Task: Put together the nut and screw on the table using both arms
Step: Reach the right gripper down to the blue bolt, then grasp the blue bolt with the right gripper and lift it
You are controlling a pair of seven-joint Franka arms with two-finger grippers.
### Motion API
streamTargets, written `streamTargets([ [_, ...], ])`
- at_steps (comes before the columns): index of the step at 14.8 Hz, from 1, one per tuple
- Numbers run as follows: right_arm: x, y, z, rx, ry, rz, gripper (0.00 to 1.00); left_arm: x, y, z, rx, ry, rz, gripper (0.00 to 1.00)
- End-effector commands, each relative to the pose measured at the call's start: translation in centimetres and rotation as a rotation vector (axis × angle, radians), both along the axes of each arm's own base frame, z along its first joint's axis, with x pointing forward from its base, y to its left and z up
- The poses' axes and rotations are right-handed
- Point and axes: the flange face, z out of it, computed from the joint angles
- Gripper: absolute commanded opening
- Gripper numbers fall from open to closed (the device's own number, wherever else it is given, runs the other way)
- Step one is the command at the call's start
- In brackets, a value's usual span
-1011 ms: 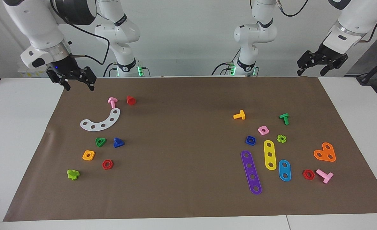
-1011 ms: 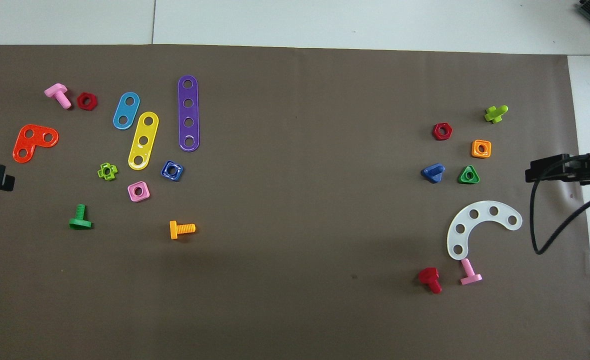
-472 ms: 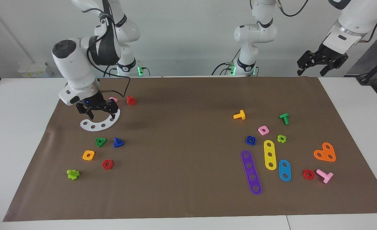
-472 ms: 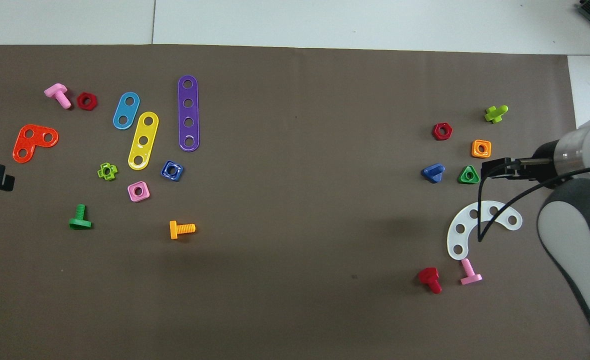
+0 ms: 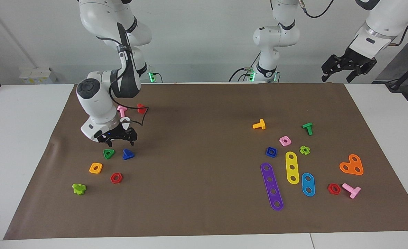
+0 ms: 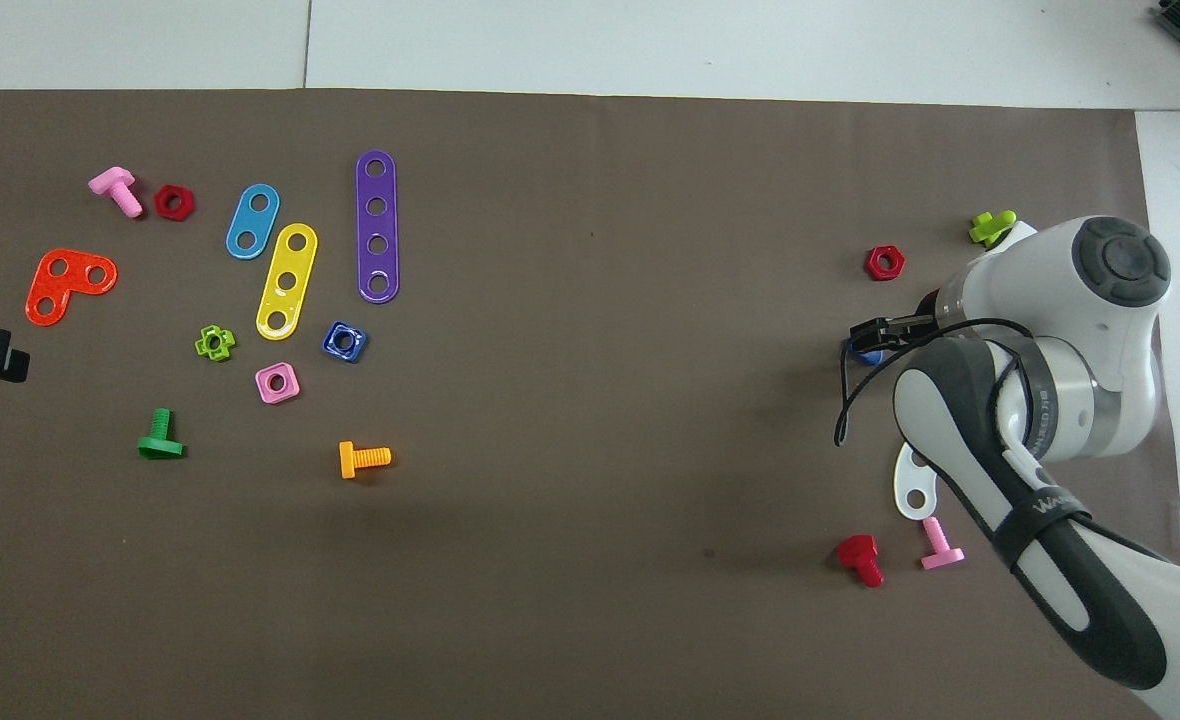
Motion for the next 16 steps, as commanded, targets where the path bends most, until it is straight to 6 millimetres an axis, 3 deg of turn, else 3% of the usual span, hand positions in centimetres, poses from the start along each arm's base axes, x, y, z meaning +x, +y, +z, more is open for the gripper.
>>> streamTargets([
  [1,0.6,-0.2,-1.5,0.013,-0.041,0.022,0.97,-0.9,0.2,0.1,-0.018,0.001,-0.001,1.0],
  [5,0.6,0.7,-2.4,0.012,-0.056,0.034,0.93,-0.9,0.2,0.1,-0.018,0.001,-0.001,1.0],
  [11,0.5,0.4,-3.1,0.01,-0.046,0.049,0.59,-0.9,0.2,0.1,-0.018,0.001,-0.001,1.0],
  [16,0.4,0.1,-3.7,0.009,-0.037,0.046,0.58,-0.9,0.2,0.1,-0.017,0.001,-0.001,1.0],
])
